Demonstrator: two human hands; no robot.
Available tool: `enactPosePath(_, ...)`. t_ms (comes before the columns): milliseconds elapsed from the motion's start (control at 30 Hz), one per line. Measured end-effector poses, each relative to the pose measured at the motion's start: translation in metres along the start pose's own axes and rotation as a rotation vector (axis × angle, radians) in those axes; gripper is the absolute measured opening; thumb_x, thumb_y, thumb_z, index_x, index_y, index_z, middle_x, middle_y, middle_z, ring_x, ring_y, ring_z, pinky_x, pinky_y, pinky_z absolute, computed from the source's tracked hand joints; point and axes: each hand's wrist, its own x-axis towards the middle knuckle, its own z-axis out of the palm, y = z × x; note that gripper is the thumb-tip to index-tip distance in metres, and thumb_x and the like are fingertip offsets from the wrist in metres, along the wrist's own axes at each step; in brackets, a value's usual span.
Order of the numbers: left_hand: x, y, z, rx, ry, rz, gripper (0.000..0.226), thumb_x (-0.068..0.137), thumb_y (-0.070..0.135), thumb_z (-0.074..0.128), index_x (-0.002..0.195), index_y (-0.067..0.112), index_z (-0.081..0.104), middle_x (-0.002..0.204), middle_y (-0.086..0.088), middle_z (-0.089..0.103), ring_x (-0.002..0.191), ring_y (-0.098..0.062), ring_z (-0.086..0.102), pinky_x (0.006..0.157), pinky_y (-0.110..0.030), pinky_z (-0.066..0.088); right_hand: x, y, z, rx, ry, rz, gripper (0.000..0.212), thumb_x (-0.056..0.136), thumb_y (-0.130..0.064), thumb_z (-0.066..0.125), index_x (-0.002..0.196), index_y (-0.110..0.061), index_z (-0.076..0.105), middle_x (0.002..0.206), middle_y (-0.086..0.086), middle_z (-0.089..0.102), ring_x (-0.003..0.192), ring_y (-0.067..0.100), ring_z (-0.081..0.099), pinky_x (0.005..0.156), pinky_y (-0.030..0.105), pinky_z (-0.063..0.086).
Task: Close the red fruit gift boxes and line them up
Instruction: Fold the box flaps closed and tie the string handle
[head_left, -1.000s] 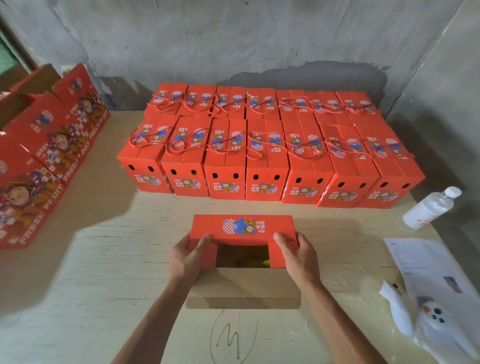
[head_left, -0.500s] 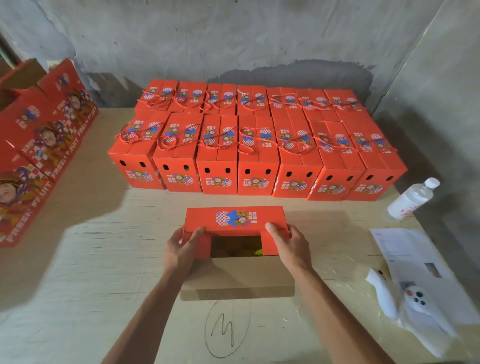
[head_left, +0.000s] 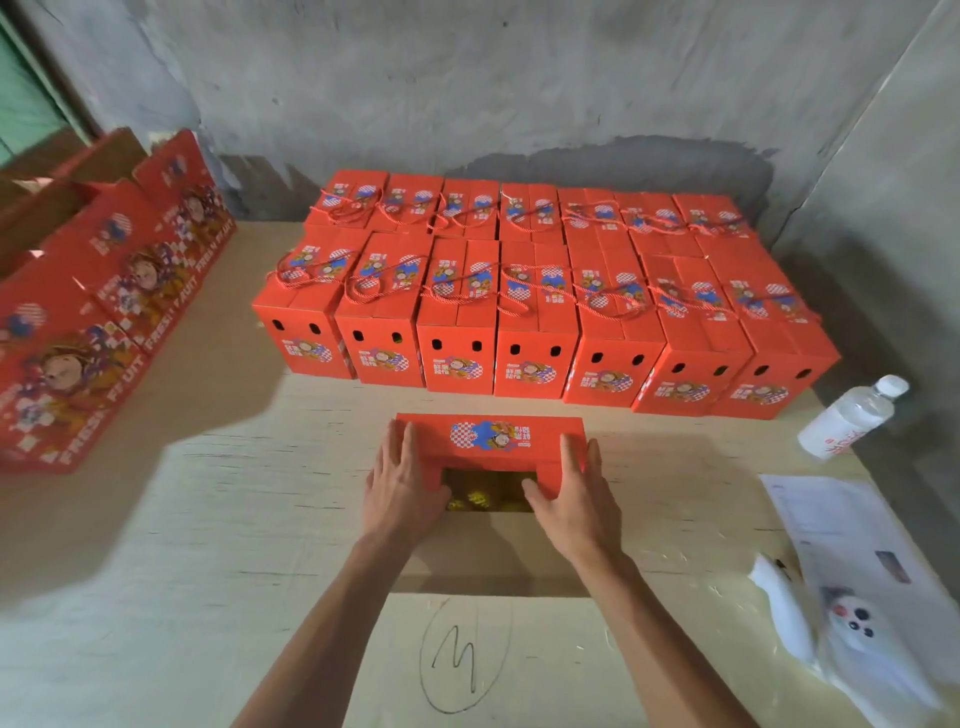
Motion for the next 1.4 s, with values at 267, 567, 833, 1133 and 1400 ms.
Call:
enactPosePath(267,-0.004,0.001,0.009,0.17,-0.037,0.051,0.081,0.105,0.055,0.024,0.161,0.012,-0.017,0.167,-0.006,-0.024,0.155,-0.023,-0.023,0.128,-0.049,0.0,-0.002,0.004,0.007,-0.045,0.036,-0.035,0.077,0.1,-0.065,0.042,0.161,-0.023,0.02,0.169,0.016,0.015,0.129,0.033,0.058,0.084,0.04,0.063)
enactPosePath(567,0.001,-0.013,0.003,-0.108,0.046,0.118,0.054,0.108,0.036,0.042,0.16,0.023,0.034,0.171,-0.005,0.013,0.159,-0.022,0.006,0.113,-0.051,0.041,-0.007,0.0,0.002,-0.065,0.05,-0.015,0.06,0.107,-0.05,0.021,0.163,-0.028,0.018,0.171,0.009,0.014,0.135,0.029,0.052,0.08,0.037,0.058)
enactPosePath(833,-0.002,-0.012,0.013,-0.108,0.208,0.099,0.046,0.105,0.036,0.051,0.15,0.028,0.051,0.165,0.001,0.034,0.154,-0.02,0.026,0.096,-0.045,0.056,-0.011,0.0,0.009,-0.114,0.098,-0.018,0.062,0.104,-0.036,0.043,0.162,-0.022,0.025,0.166,0.014,0.026,0.126,0.03,0.058,0.071,0.037,0.059)
enactPosePath(1133,-0.006,-0.017,0.006,-0.479,0.247,0.107,0.034,0.108,0.014,0.043,0.134,0.012,0.064,0.147,-0.003,0.056,0.142,-0.018,0.045,0.116,-0.047,0.042,-0.008,0.008,-0.009,0.277,-0.009,0.041,0.056,0.109,-0.044,0.032,0.162,-0.027,0.024,0.164,0.004,0.033,0.135,0.025,0.051,0.095,0.041,0.053)
enactPosePath(1400,-0.038,-0.073,-0.015,-0.415,0.181,0.319,0.059,0.09,-0.002,0.034,0.131,0.019,0.071,0.144,0.012,0.06,0.135,-0.005,0.053,0.109,-0.018,0.044,-0.042,0.05,-0.019,0.567,0.109,-0.13,0.026,0.102,-0.014,0.062,0.127,-0.016,0.07,0.134,-0.004,0.061,0.124,0.008,0.059,0.097,0.007,0.042)
